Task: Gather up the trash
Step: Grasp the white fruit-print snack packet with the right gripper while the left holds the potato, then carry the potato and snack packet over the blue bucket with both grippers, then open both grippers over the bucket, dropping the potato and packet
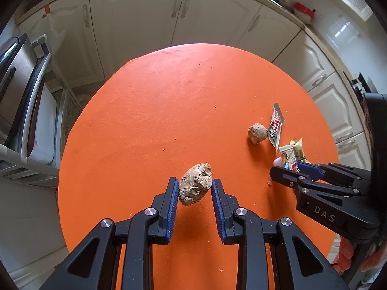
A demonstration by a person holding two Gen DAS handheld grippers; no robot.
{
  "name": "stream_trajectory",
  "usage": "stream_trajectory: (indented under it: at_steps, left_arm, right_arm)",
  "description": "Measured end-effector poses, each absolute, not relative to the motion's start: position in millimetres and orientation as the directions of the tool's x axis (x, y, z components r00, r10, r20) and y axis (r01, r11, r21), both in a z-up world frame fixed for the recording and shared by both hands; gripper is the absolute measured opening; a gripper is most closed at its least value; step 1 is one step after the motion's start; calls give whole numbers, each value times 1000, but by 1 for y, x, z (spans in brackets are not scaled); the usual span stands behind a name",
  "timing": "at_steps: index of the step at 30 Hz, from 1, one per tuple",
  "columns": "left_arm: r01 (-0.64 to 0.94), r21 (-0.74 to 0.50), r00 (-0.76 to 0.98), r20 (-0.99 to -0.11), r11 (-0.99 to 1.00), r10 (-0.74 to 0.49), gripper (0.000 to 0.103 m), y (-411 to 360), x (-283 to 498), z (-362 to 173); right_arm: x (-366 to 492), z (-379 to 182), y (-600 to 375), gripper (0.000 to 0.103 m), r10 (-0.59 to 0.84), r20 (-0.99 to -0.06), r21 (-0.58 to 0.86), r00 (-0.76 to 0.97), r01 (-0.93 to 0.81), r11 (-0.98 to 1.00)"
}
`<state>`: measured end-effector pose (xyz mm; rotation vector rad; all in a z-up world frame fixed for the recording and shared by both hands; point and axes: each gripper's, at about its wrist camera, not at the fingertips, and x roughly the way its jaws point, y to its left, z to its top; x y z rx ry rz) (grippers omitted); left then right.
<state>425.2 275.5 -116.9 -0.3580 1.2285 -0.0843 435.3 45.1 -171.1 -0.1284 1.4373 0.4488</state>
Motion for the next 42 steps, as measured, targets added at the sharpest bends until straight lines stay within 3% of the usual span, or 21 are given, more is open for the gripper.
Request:
stream_trajectory:
  at_steps: [9, 22, 31, 42]
  left_arm:
    - [4, -273, 342, -903, 962, -258, 24, 217, 425, -91]
    - [311, -171, 321, -907, 935, -272, 24, 36, 401, -54]
    - [506, -98, 283, -920, 857, -272, 24, -102, 381, -57]
    - [631, -68, 210, -944, 773, -254, 24, -232, 390, -100]
  right_arm:
    - [404, -140, -18, 30, 314, -939, 266, 139, -282, 922]
    - [340, -110, -198, 30, 300, -904, 308, 305, -24, 951]
    - [289, -129, -322, 30, 238, -908, 325, 345, 223, 919]
    - [234, -174, -428, 30, 209, -926, 335, 315, 427, 840]
